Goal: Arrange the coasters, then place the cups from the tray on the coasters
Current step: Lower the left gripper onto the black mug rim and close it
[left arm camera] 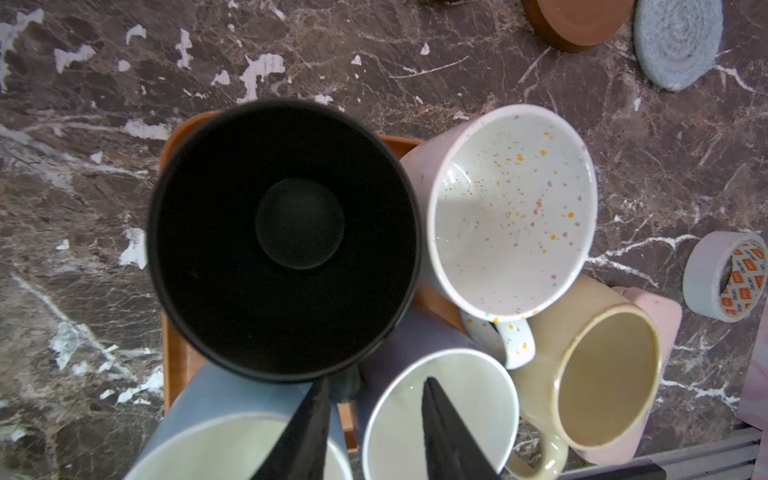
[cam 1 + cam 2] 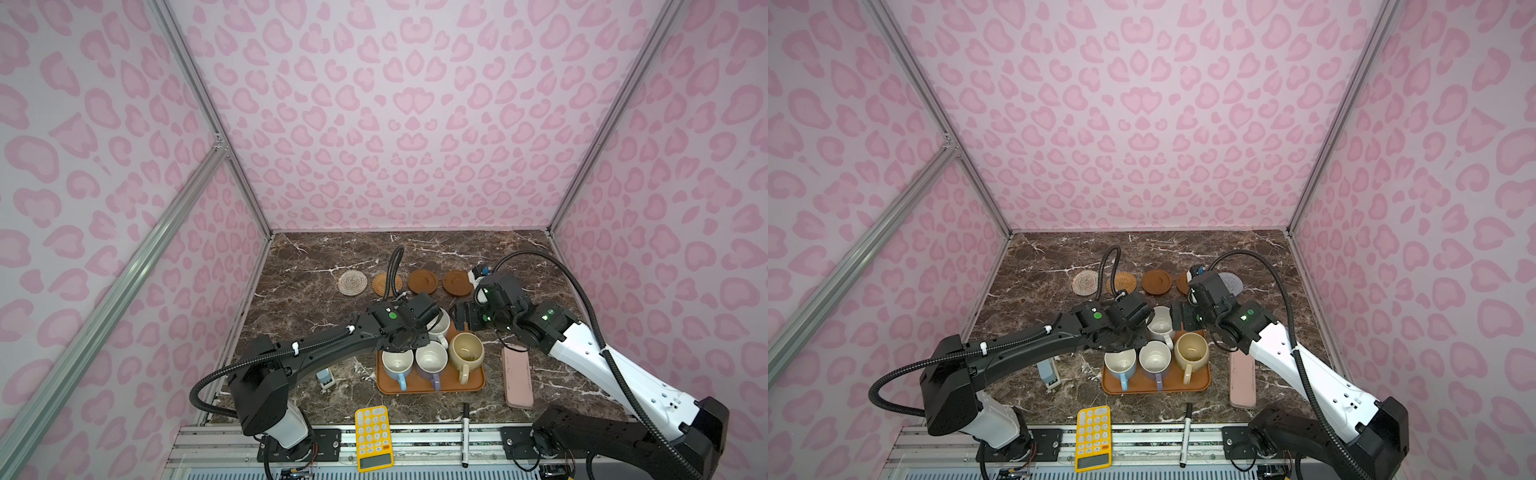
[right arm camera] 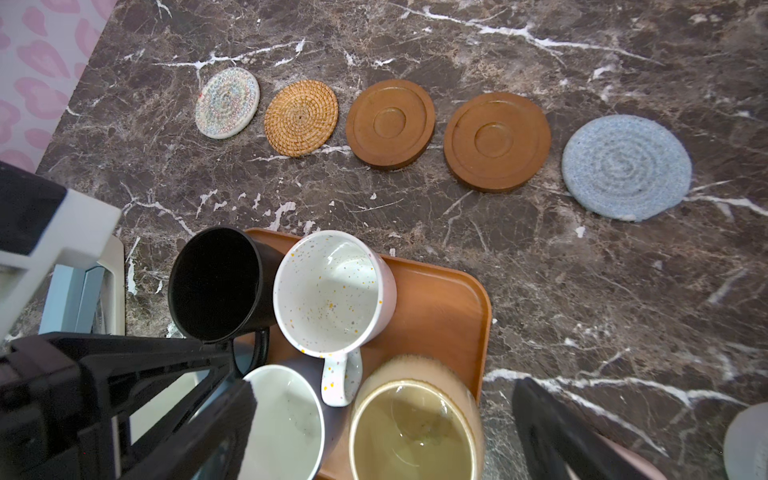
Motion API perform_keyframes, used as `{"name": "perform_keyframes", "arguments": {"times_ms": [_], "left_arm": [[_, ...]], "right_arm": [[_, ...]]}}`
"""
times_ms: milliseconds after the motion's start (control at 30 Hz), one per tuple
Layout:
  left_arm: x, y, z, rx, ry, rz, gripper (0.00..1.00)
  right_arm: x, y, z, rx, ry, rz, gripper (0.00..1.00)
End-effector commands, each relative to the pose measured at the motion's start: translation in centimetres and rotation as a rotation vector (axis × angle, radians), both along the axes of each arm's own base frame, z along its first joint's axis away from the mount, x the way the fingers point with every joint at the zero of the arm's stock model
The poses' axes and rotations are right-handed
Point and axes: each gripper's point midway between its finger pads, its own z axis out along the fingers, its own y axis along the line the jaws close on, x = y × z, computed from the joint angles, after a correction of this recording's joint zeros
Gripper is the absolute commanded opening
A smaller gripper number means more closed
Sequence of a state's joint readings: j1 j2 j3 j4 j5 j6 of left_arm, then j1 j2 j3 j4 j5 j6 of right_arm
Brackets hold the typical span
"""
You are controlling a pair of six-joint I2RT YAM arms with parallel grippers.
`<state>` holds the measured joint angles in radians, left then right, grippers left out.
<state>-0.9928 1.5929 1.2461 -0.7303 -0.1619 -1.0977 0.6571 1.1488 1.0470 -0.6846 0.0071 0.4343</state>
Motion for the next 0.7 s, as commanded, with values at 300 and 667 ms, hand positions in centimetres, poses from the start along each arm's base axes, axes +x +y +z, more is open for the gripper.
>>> {"name": "perform_keyframes", "arguments": {"times_ms": [300,667], "left_arm": [[0.2,0.2,-0.8,0.057,0.017,0.006,0.40],[0.5,0.8,-1.4,0.127,0.021,0.011,0.40]], "right_arm": [[-0.1,-0.7,-0.1,-0.019,-0.012,-0.019,0.99],[0.0,-0.7,-0.4,-0.016,-0.009,-0.026,0.99]]}}
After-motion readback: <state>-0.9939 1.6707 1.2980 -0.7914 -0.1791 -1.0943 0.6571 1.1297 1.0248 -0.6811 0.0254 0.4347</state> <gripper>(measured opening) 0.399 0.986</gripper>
